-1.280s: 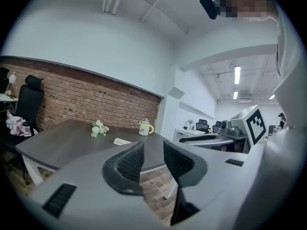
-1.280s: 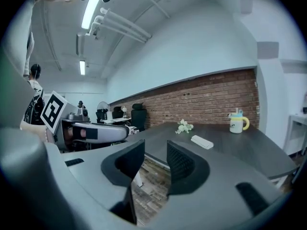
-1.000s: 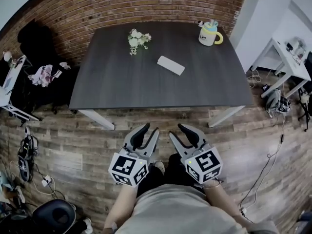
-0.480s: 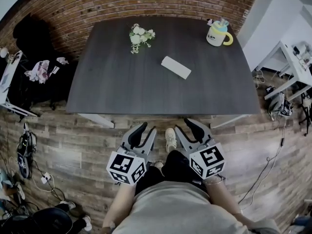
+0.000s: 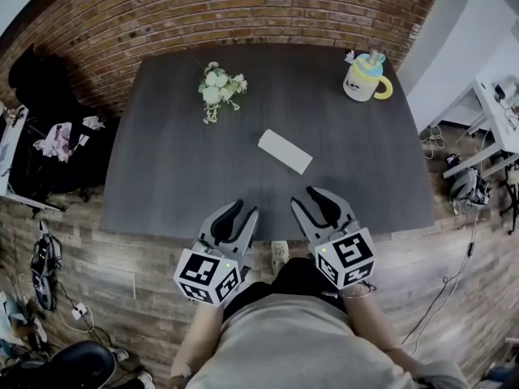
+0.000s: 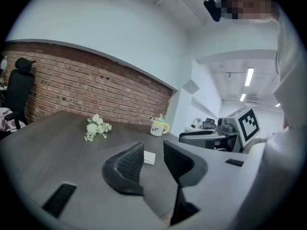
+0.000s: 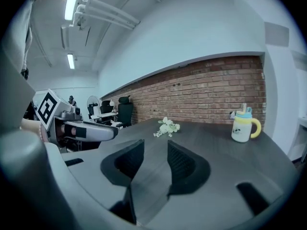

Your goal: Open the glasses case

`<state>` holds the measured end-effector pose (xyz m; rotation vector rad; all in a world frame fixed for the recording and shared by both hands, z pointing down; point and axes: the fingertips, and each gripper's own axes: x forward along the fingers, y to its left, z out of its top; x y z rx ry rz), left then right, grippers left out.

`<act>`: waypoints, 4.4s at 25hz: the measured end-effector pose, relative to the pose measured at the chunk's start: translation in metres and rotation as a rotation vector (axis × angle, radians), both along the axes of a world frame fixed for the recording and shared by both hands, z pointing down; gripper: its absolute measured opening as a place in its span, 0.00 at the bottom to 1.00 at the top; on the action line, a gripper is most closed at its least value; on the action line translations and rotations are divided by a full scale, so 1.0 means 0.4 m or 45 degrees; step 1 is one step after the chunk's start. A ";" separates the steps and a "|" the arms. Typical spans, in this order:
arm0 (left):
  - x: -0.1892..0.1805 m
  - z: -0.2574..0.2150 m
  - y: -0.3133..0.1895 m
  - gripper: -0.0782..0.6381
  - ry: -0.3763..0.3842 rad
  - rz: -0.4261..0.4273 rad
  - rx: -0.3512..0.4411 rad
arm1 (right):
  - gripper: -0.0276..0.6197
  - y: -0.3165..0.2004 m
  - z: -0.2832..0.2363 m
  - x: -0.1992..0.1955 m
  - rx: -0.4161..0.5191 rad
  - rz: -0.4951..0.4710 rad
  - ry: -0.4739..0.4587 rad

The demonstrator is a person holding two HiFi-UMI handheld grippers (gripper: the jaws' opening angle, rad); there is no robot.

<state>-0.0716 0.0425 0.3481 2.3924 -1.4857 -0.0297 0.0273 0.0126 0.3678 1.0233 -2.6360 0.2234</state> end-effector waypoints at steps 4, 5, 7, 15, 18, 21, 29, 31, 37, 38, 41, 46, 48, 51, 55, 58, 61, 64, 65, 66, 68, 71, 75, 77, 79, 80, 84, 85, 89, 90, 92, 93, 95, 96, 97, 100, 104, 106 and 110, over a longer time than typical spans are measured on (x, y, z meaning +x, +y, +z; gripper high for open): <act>0.016 0.010 -0.102 0.28 0.015 -0.025 -0.034 | 0.27 -0.116 -0.012 0.023 0.014 -0.019 0.023; 0.022 0.012 -0.124 0.28 0.031 -0.032 -0.041 | 0.27 -0.140 -0.011 0.030 0.016 -0.030 0.031; 0.031 0.013 -0.162 0.28 0.055 -0.049 -0.049 | 0.27 -0.183 -0.011 0.041 0.024 -0.051 0.050; 0.049 0.069 -0.238 0.28 0.030 -0.069 -0.143 | 0.27 -0.268 0.036 0.058 -0.016 -0.065 0.095; 0.045 0.102 -0.254 0.28 0.045 -0.069 -0.202 | 0.27 -0.268 0.071 0.059 -0.065 -0.084 0.137; 0.045 0.146 -0.265 0.28 0.034 -0.059 -0.264 | 0.28 -0.271 0.105 0.064 -0.090 -0.095 0.188; 0.045 0.255 -0.313 0.28 0.007 0.039 -0.379 | 0.29 -0.301 0.209 0.068 -0.169 -0.054 0.285; 0.052 0.278 -0.329 0.28 0.007 0.103 -0.405 | 0.29 -0.312 0.232 0.067 -0.181 -0.026 0.300; 0.033 0.313 -0.389 0.28 -0.113 0.202 -0.378 | 0.31 -0.321 0.270 0.056 -0.183 -0.021 0.393; 0.023 0.317 -0.403 0.28 -0.128 0.199 -0.371 | 0.31 -0.322 0.276 0.053 -0.172 -0.024 0.416; 0.002 0.333 -0.440 0.28 -0.134 0.192 -0.360 | 0.34 -0.321 0.298 0.045 -0.148 -0.051 0.501; -0.004 0.361 -0.482 0.28 -0.185 0.206 -0.360 | 0.36 -0.324 0.331 0.024 -0.131 -0.097 0.596; -0.007 0.367 -0.494 0.28 -0.239 0.216 -0.346 | 0.37 -0.329 0.341 0.011 -0.120 -0.128 0.621; -0.010 0.368 -0.509 0.28 -0.322 0.241 -0.307 | 0.40 -0.337 0.349 0.001 -0.094 -0.159 0.667; -0.003 0.384 -0.521 0.28 -0.393 0.306 -0.311 | 0.43 -0.352 0.356 -0.007 -0.107 -0.160 0.657; 0.005 0.400 -0.528 0.30 -0.427 0.348 -0.331 | 0.47 -0.356 0.366 -0.009 -0.116 -0.171 0.670; 0.005 0.410 -0.538 0.32 -0.498 0.366 -0.326 | 0.49 -0.363 0.374 -0.004 -0.125 -0.167 0.674; 0.011 0.425 -0.541 0.32 -0.543 0.405 -0.350 | 0.49 -0.365 0.378 0.001 -0.141 -0.169 0.677; 0.012 0.428 -0.542 0.32 -0.555 0.412 -0.364 | 0.49 -0.364 0.379 0.001 -0.150 -0.173 0.678; 0.011 0.431 -0.544 0.32 -0.573 0.415 -0.375 | 0.49 -0.363 0.380 0.001 -0.158 -0.176 0.677; 0.009 0.435 -0.549 0.32 -0.613 0.412 -0.383 | 0.49 -0.363 0.383 0.000 -0.174 -0.173 0.664; 0.010 0.439 -0.552 0.32 -0.611 0.415 -0.386 | 0.49 -0.366 0.388 -0.001 -0.192 -0.166 0.649; 0.013 0.442 -0.551 0.31 -0.591 0.428 -0.386 | 0.49 -0.366 0.395 -0.002 -0.200 -0.176 0.656; 0.017 0.443 -0.549 0.29 -0.576 0.438 -0.392 | 0.49 -0.368 0.398 -0.002 -0.193 -0.178 0.663; 0.019 0.444 -0.546 0.27 -0.558 0.434 -0.394 | 0.49 -0.367 0.399 -0.002 -0.185 -0.183 0.678; 0.019 0.444 -0.545 0.27 -0.553 0.428 -0.393 | 0.49 -0.366 0.400 -0.001 -0.182 -0.184 0.689; 0.020 0.444 -0.545 0.26 -0.555 0.417 -0.392 | 0.49 -0.367 0.401 -0.001 -0.170 -0.201 0.696; 0.020 0.444 -0.546 0.26 -0.555 0.416 -0.393 | 0.49 -0.368 0.400 -0.001 -0.168 -0.203 0.692; 0.021 0.445 -0.546 0.26 -0.560 0.430 -0.390 | 0.50 -0.370 0.397 0.002 -0.179 -0.199 0.668; 0.021 0.446 -0.546 0.26 -0.562 0.435 -0.389 | 0.50 -0.371 0.396 0.002 -0.182 -0.198 0.658; 0.020 0.448 -0.545 0.26 -0.564 0.438 -0.390 | 0.49 -0.373 0.388 0.001 -0.185 -0.199 0.639; 0.020 0.448 -0.545 0.26 -0.566 0.438 -0.390 | 0.48 -0.374 0.381 0.002 -0.183 -0.199 0.632; 0.019 0.447 -0.546 0.26 -0.574 0.436 -0.390 | 0.44 -0.378 0.364 0.002 -0.167 -0.195 0.624; 0.019 0.448 -0.546 0.26 -0.578 0.436 -0.390 | 0.42 -0.380 0.356 0.003 -0.155 -0.191 0.622; 0.019 0.448 -0.545 0.26 -0.580 0.437 -0.391 | 0.40 -0.382 0.348 0.005 -0.143 -0.184 0.620; 0.019 0.449 -0.544 0.26 -0.572 0.441 -0.395 | 0.37 -0.396 0.324 0.015 -0.115 -0.149 0.605; 0.018 0.449 -0.546 0.26 -0.578 0.433 -0.391 | 0.31 -0.422 0.303 0.042 -0.103 -0.094 0.620; 0.018 0.449 -0.545 0.26 -0.581 0.423 -0.389 | 0.24 -0.435 0.298 0.060 -0.098 -0.056 0.621; 0.017 0.450 -0.544 0.26 -0.577 0.408 -0.387 | 0.21 -0.461 0.293 0.096 -0.099 0.027 0.586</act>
